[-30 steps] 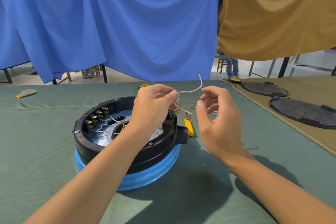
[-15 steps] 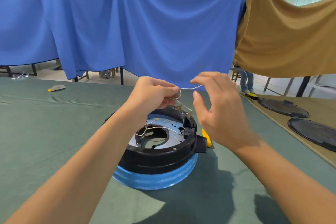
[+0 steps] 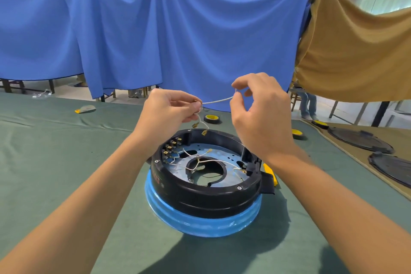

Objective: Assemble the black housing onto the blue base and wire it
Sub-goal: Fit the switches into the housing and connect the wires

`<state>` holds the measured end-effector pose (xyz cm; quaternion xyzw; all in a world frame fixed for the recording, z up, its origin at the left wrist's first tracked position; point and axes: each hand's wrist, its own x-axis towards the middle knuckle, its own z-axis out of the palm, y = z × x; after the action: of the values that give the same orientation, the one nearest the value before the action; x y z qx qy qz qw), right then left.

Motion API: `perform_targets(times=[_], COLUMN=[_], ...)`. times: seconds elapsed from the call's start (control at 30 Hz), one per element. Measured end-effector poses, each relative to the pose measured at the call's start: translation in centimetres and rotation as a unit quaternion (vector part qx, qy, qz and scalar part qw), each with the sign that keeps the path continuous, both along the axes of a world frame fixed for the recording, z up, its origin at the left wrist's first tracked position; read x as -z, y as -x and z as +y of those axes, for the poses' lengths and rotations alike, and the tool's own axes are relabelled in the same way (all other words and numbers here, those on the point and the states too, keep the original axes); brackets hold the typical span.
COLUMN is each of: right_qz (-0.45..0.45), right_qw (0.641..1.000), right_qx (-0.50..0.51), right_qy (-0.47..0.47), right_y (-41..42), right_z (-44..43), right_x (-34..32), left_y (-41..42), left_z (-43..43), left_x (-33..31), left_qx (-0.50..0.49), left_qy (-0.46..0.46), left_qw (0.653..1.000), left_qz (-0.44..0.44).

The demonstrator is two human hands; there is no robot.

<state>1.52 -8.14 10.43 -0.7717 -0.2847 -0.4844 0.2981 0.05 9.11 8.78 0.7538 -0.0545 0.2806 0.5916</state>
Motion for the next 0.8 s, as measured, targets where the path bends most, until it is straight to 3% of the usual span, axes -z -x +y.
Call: perform_targets(times=[0.13,0.27,0.33,0.37,0.43,0.5,0.57,0.63,0.8], right_qz=[0.008,-0.109,-0.108,-0.058,0.152,0.379,0.511,0.574,0.63], right_qw=[0.999,0.993,0.991,0.995,0.988,0.919,0.846,0.808,0.758], right_qx=[-0.022,0.001,-0.017,-0.026,0.0,0.036,0.007,-0.054,-0.162], right_qy=[-0.028,-0.042,-0.071,-0.078,-0.012,0.099,0.149,0.121,0.053], right_y=[-0.4,0.0,-0.2,-0.7,-2.3,-4.0,-5.0,-5.6,-5.8], right_z=[0.3,0.8,0.8,0.9,1.0,1.3,1.6,1.8,1.9], right_x=[0.3,0.2,-0.7,-1.4,-2.6,-2.7,-1.9,-0.9,-0.2], left_y=[-0.5,-0.8,-0.9,-0.8,-0.7,-0.6,-0.7,-0.7,-1.0], left_z=[0.8,1.4,1.7,1.7,1.7,1.7,1.7,1.7,1.6], left_x=[0.3,0.7,0.9,0.9,0.9,0.9,1.1,1.3,1.8], left_qx=[-0.009,-0.069,-0.052,-0.038,-0.015,-0.005,-0.005,-0.013,0.008], left_qy=[-0.069,-0.162,-0.175,-0.183,-0.2,-0.211,-0.219,-0.227,-0.226], left_qw=[0.997,0.984,0.983,0.982,0.979,0.977,0.975,0.972,0.973], left_qz=[-0.011,-0.025,-0.025,-0.027,-0.031,-0.035,-0.044,-0.052,-0.052])
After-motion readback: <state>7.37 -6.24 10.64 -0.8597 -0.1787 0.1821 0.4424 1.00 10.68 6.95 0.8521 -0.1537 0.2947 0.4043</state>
